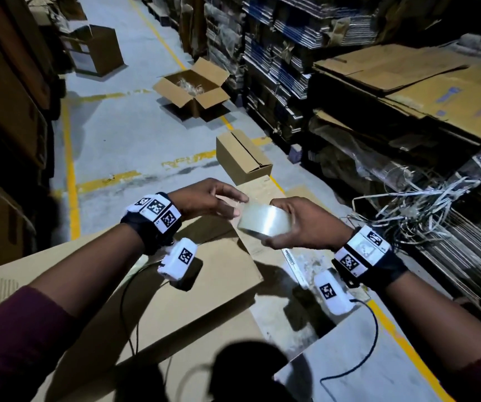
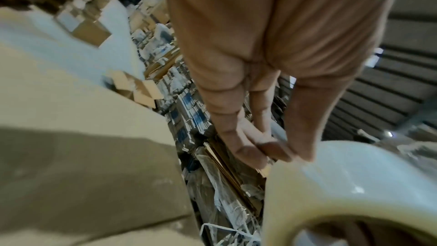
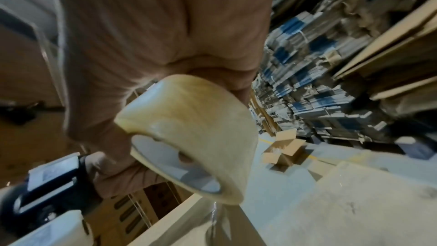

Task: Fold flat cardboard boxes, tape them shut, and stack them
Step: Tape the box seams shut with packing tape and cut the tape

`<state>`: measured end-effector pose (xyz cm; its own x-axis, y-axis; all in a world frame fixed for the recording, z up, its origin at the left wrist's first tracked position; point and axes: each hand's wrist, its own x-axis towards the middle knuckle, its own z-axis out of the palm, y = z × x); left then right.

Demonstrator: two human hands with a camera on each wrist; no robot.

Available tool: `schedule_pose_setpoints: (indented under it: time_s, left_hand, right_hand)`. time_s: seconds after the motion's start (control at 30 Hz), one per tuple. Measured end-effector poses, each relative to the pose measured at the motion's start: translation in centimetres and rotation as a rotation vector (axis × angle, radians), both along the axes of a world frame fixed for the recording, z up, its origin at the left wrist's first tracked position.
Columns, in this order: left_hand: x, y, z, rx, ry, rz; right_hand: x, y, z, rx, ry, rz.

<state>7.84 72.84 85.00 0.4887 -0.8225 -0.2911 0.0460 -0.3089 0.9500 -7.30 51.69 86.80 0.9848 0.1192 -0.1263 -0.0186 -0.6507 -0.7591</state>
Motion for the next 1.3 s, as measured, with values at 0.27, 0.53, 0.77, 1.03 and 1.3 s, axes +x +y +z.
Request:
schedule_pose_setpoints:
  time_s: [0.27, 0.53, 0.77, 1.03, 1.3]
  left_hand:
    - [-0.3, -1.1, -0.9, -0.12, 0.345, 0.395]
    - [-0.1, -1.6, -1.6, -0.095, 0.327, 0.472]
    - [-0.1, -1.4, -1.9, -0.158, 0.283, 0.594]
    - [3.5, -1.5, -2.2, -0.06, -0.102, 0.774]
    - [9.3, 0.1, -5.6, 0.261, -0.396, 0.644]
  right_hand:
    - [-1.1, 1.8, -2.3, 0.222, -0.112, -0.247]
    - [-0.5, 2.1, -3.1, 0.502, 0.025, -0.195]
    - [-0.8, 2.7, -3.1, 0.517, 0.035, -0.226]
    - [0.6, 4.9, -2.0, 0.613, 0.102, -0.356]
    - [2.4, 6.0, -2.8, 0.675, 0.125, -0.351]
